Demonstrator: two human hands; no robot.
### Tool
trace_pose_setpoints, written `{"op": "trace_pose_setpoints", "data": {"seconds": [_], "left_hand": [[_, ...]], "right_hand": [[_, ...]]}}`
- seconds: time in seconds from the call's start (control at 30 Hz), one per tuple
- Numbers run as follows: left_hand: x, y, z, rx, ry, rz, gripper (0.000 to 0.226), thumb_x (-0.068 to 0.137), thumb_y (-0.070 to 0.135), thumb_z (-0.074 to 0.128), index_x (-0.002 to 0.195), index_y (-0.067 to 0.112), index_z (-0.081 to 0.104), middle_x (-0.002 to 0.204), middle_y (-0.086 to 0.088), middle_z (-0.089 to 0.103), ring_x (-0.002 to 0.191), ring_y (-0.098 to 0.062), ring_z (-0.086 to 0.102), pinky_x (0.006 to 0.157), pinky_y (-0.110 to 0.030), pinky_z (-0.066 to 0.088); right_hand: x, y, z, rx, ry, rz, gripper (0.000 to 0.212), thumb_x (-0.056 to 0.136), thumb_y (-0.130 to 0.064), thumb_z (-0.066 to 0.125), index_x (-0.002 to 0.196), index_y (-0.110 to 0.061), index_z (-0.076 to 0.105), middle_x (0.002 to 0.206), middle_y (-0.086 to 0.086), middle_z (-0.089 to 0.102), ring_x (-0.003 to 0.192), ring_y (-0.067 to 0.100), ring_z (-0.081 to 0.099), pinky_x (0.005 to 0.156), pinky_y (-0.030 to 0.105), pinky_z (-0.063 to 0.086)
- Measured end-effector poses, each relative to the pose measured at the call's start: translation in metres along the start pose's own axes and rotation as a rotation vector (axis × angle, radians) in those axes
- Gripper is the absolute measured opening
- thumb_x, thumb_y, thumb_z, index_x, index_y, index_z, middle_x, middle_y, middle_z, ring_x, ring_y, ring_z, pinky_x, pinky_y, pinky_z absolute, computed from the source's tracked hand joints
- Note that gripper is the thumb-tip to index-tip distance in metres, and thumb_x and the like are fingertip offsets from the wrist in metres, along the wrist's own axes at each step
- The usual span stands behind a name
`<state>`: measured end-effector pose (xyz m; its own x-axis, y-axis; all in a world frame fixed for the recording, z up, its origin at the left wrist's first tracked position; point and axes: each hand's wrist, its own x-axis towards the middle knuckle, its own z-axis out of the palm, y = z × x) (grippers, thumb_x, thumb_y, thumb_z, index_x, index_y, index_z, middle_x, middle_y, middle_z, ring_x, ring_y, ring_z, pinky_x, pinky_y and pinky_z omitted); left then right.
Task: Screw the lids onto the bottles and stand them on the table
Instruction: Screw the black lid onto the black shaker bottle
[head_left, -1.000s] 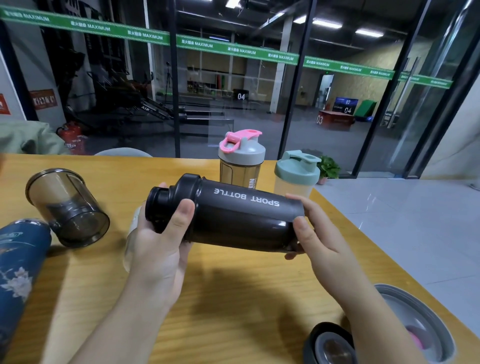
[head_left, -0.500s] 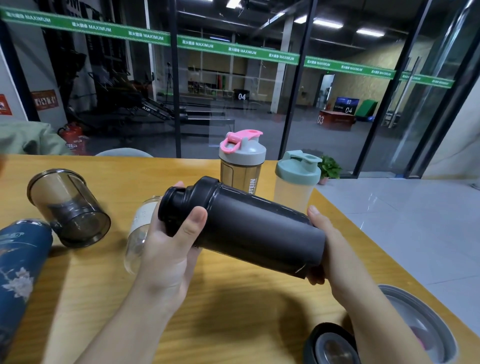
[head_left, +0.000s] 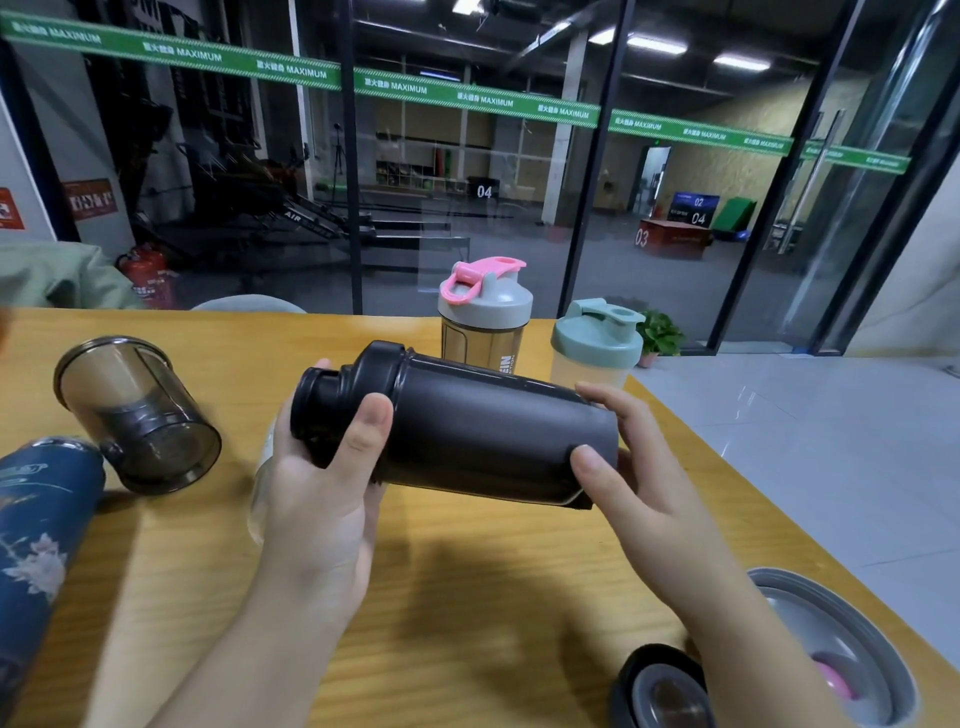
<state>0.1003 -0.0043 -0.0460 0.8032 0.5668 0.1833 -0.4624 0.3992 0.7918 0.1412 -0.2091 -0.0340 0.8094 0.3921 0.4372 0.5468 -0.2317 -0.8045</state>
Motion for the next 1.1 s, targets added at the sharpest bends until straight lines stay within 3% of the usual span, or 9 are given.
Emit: {"op": "trace_pose_setpoints", "data": {"seconds": [0.13, 0.33, 0.43, 0.57, 0.77, 0.87, 0.93, 1.0, 1.1], "left_hand": [[0.000, 0.000, 0.000, 0.006, 0.002, 0.000, 0.053, 0.044, 0.049, 0.080, 0.094, 0.047, 0.064, 0.128, 0.004, 0.062, 0.118, -0.017, 0.058, 0.105, -0.049, 0.039], [-0.002, 0.000, 0.001, -0.001, -0.119, -0.003, 0.098, 0.027, 0.055, 0.091, 0.117, 0.036, 0.057, 0.119, -0.001, 0.067, 0.112, -0.021, 0.063, 0.101, -0.047, 0.043], [-0.003, -0.001, 0.001, -0.021, -0.160, 0.003, 0.098, 0.031, 0.051, 0.093, 0.119, 0.033, 0.055, 0.110, -0.001, 0.069, 0.108, -0.022, 0.065, 0.099, -0.046, 0.045], [-0.002, -0.002, -0.001, -0.046, -0.191, -0.014, 0.093, 0.036, 0.047, 0.093, 0.120, 0.030, 0.055, 0.110, -0.004, 0.067, 0.108, -0.026, 0.064, 0.096, -0.043, 0.048], [-0.001, -0.004, -0.002, -0.066, -0.213, -0.017, 0.097, 0.036, 0.046, 0.092, 0.123, 0.027, 0.055, 0.109, -0.002, 0.069, 0.106, -0.022, 0.065, 0.097, -0.041, 0.046], [-0.001, -0.004, -0.003, -0.073, -0.203, -0.015, 0.095, 0.035, 0.046, 0.092, 0.121, 0.028, 0.055, 0.108, -0.002, 0.069, 0.104, -0.021, 0.066, 0.095, -0.040, 0.049], [0.000, -0.005, -0.004, -0.081, -0.181, -0.009, 0.093, 0.034, 0.046, 0.093, 0.118, 0.030, 0.056, 0.107, 0.000, 0.070, 0.103, -0.019, 0.066, 0.092, -0.037, 0.052], [0.001, -0.005, -0.004, -0.081, -0.143, -0.011, 0.095, 0.031, 0.048, 0.093, 0.117, 0.032, 0.057, 0.108, 0.001, 0.070, 0.104, -0.018, 0.066, 0.090, -0.034, 0.053], [0.002, -0.005, -0.004, -0.068, -0.096, -0.019, 0.091, 0.027, 0.053, 0.091, 0.111, 0.034, 0.060, 0.108, 0.004, 0.071, 0.105, -0.015, 0.066, 0.090, -0.034, 0.051]], "right_hand": [[0.006, 0.005, 0.002, -0.030, 0.026, 0.031, 0.055, 0.073, -0.068, 0.046, 0.124, -0.050, 0.039, 0.108, -0.024, 0.057, 0.085, 0.004, 0.063, 0.066, 0.021, 0.049], [0.008, 0.004, 0.001, 0.028, 0.139, 0.170, 0.052, 0.073, -0.069, 0.043, 0.105, -0.029, 0.053, 0.072, -0.017, 0.064, 0.058, 0.000, 0.058, 0.049, 0.017, 0.043], [0.009, -0.001, 0.001, 0.064, 0.182, 0.213, 0.055, 0.084, -0.068, 0.044, 0.085, -0.015, 0.055, 0.054, -0.011, 0.056, 0.043, 0.001, 0.050, 0.043, 0.012, 0.037], [0.008, -0.003, 0.000, 0.074, 0.143, 0.291, 0.067, 0.072, -0.069, 0.036, 0.083, -0.007, 0.056, 0.058, -0.002, 0.049, 0.043, 0.007, 0.046, 0.041, 0.015, 0.035], [0.009, -0.003, 0.003, 0.247, 0.043, 0.509, 0.049, 0.065, -0.080, 0.044, 0.053, -0.039, 0.068, 0.059, 0.004, 0.049, 0.049, 0.016, 0.042, 0.050, 0.026, 0.030], [0.011, -0.002, 0.003, 0.202, 0.036, 0.464, 0.056, 0.074, -0.081, 0.040, 0.065, -0.035, 0.071, 0.059, 0.013, 0.057, 0.049, 0.021, 0.050, 0.051, 0.030, 0.035], [0.015, 0.000, 0.005, 0.170, 0.059, 0.411, 0.049, 0.082, -0.072, 0.037, 0.088, -0.033, 0.067, 0.076, 0.017, 0.069, 0.056, 0.023, 0.061, 0.056, 0.036, 0.047], [0.017, 0.004, 0.005, 0.169, 0.081, 0.363, 0.033, 0.085, -0.060, 0.042, 0.105, -0.038, 0.057, 0.104, 0.007, 0.069, 0.069, 0.017, 0.066, 0.068, 0.039, 0.057], [0.007, 0.004, 0.003, 0.021, -0.020, 0.121, 0.058, 0.068, -0.069, 0.053, 0.122, -0.059, 0.035, 0.113, -0.025, 0.055, 0.089, 0.004, 0.064, 0.073, 0.026, 0.054]]}}
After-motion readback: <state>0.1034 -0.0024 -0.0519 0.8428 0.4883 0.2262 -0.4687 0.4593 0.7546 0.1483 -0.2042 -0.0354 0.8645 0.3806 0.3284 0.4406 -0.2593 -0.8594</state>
